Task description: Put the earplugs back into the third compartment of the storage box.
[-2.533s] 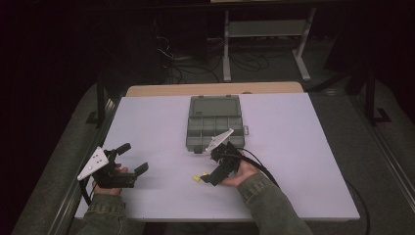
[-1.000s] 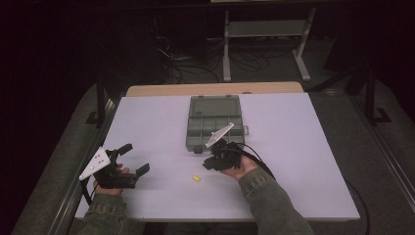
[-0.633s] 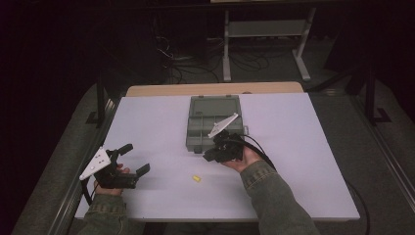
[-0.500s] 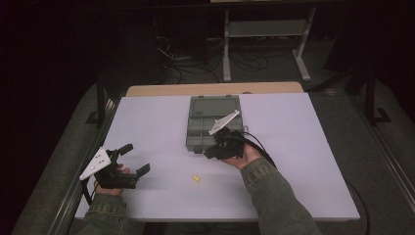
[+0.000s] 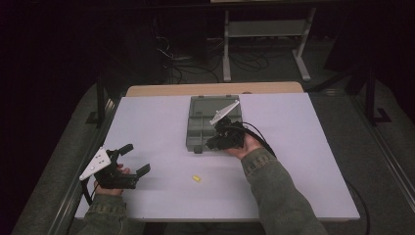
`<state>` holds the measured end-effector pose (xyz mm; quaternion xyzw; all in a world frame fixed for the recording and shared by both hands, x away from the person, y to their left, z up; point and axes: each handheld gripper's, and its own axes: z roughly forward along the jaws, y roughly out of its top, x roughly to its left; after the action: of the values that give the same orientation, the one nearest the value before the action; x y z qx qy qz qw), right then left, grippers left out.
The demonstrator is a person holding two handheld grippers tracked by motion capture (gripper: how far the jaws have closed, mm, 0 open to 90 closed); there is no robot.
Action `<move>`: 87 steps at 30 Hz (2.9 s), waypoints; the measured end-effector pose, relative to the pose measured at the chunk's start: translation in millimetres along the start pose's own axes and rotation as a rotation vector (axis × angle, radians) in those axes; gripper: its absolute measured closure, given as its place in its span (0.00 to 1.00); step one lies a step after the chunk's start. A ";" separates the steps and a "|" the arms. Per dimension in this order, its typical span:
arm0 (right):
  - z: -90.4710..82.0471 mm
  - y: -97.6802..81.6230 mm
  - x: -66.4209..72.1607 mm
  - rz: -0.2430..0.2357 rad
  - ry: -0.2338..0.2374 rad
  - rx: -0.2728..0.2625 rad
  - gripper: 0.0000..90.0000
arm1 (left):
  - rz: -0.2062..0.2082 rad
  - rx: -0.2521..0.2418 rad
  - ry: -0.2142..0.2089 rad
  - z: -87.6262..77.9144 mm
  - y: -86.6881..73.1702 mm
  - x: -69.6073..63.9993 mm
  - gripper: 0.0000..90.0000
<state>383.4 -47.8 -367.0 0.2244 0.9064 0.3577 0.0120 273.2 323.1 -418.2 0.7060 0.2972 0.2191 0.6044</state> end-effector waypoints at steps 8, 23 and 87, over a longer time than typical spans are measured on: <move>-1.2 7.0 -14.1 0.014 -0.016 -0.001 0.88 | 0.003 0.002 -0.007 0.6 0.0 -0.3 0.00; -3.4 17.3 -45.0 0.045 -0.075 -0.002 0.88 | -0.001 0.004 -0.016 1.5 -0.2 -1.2 0.00; -15.5 13.8 -51.6 0.110 -0.183 0.041 0.00 | -0.008 0.004 -0.031 4.1 -0.3 -2.0 0.00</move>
<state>432.5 -70.3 -353.6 0.3058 0.8949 0.3175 0.0704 274.4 318.8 -419.1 0.7092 0.2912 0.2051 0.6084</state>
